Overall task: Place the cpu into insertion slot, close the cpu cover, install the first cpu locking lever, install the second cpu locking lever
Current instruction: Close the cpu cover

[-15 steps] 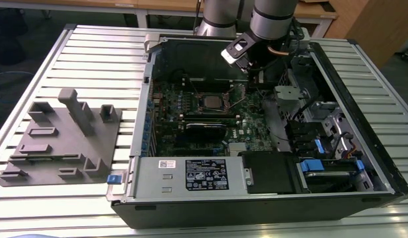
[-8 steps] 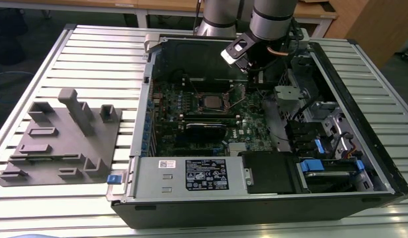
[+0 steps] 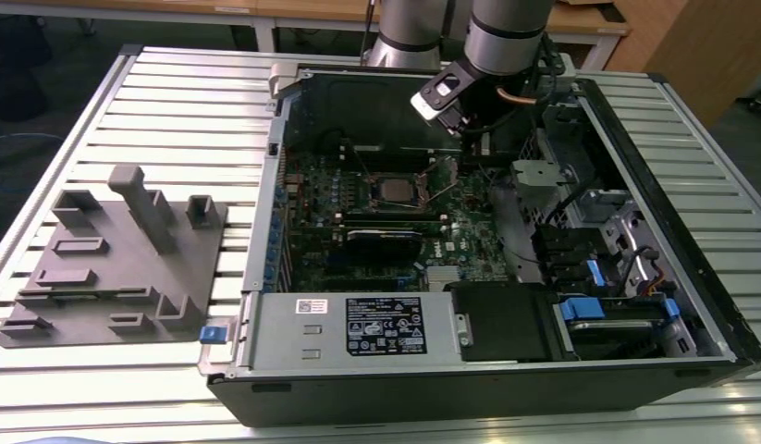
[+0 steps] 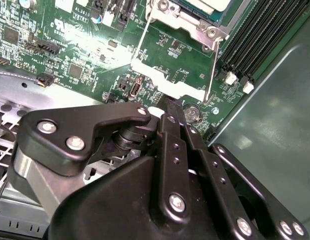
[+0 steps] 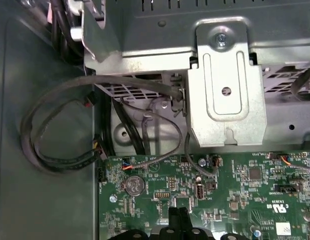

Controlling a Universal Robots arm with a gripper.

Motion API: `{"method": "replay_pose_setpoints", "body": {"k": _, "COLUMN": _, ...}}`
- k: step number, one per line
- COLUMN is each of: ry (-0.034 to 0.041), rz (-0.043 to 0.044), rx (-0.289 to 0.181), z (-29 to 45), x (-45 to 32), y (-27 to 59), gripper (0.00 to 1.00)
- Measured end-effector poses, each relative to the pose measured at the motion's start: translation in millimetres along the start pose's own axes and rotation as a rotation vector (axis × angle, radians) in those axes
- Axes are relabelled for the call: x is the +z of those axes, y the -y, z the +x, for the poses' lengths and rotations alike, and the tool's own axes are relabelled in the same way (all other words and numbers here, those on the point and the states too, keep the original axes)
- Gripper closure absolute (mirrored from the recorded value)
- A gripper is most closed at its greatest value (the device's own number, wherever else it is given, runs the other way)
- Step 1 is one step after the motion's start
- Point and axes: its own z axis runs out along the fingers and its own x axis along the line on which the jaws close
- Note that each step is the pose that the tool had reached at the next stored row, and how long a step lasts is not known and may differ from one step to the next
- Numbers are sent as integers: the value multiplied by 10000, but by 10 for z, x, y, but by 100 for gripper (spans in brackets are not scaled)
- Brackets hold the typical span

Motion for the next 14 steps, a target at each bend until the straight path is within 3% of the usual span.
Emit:
{"method": "replay_pose_setpoints", "body": {"k": 5, "ry": 0, "rz": 1, "rx": 0, "z": -4, "x": -2, "y": 52, "gripper": 89}}
{"method": "replay_pose_setpoints", "body": {"k": 14, "ry": 2, "rz": 23, "rx": 1, "z": -3, "x": -2, "y": 55, "gripper": 89}}
